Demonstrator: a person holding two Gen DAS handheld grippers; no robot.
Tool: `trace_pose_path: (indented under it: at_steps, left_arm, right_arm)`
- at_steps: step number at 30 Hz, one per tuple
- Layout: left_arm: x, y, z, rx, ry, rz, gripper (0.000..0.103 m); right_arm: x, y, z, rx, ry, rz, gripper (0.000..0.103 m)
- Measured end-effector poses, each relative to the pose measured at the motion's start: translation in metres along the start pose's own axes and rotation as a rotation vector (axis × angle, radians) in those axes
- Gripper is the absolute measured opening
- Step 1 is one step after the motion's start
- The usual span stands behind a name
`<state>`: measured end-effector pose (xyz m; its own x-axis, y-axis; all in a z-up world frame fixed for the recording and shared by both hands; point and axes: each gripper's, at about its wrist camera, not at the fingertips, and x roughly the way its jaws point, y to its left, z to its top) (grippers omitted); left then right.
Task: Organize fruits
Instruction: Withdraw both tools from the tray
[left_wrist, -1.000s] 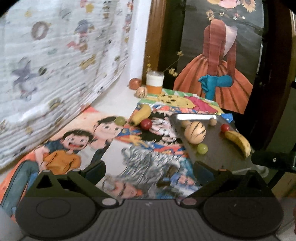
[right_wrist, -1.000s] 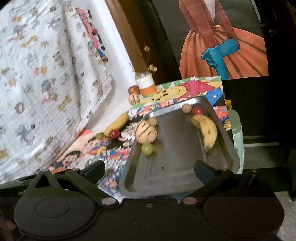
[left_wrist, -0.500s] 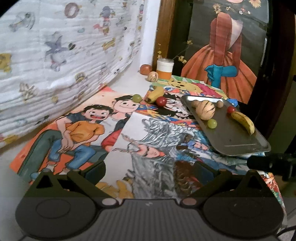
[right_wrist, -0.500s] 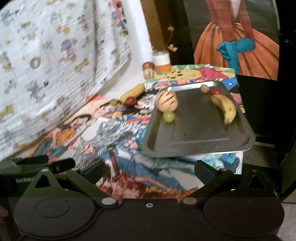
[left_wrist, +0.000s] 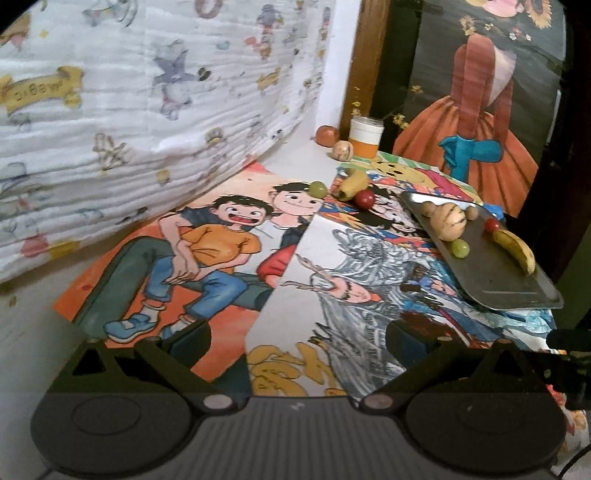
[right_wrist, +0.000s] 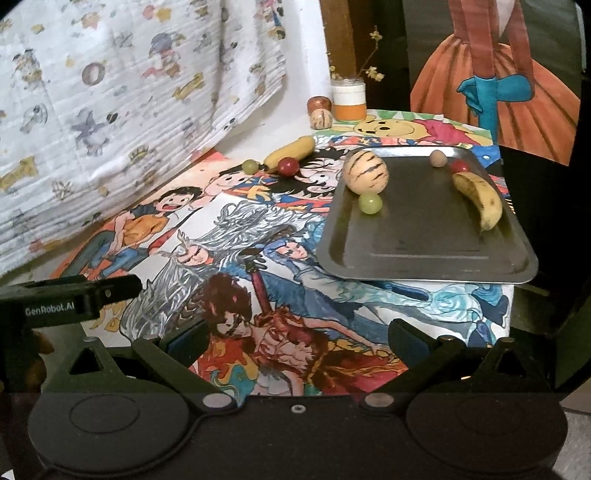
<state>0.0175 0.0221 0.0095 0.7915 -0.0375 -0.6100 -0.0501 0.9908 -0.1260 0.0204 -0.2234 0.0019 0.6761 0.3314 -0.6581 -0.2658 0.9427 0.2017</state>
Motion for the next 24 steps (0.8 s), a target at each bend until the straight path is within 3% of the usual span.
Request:
trace_pose_path:
  at_steps: [5, 9, 24]
  left_arm:
    - [0.002, 0.008, 0.003, -0.016, 0.001, 0.018, 0.103]
    - [0.009, 0.015, 0.010, -0.014, -0.001, 0.028, 0.103]
    - [0.047, 0.021, 0.070, 0.072, -0.067, 0.108, 0.103]
  right_arm:
    - [0.003, 0.001, 0.003, -0.007, -0.010, -0.009, 0.102]
    - [-0.002, 0.002, 0.013, -0.043, -0.088, -0.005, 0.102]
    - [0.006, 0.001, 0.102, -0.196, -0.192, 0.001, 0.102]
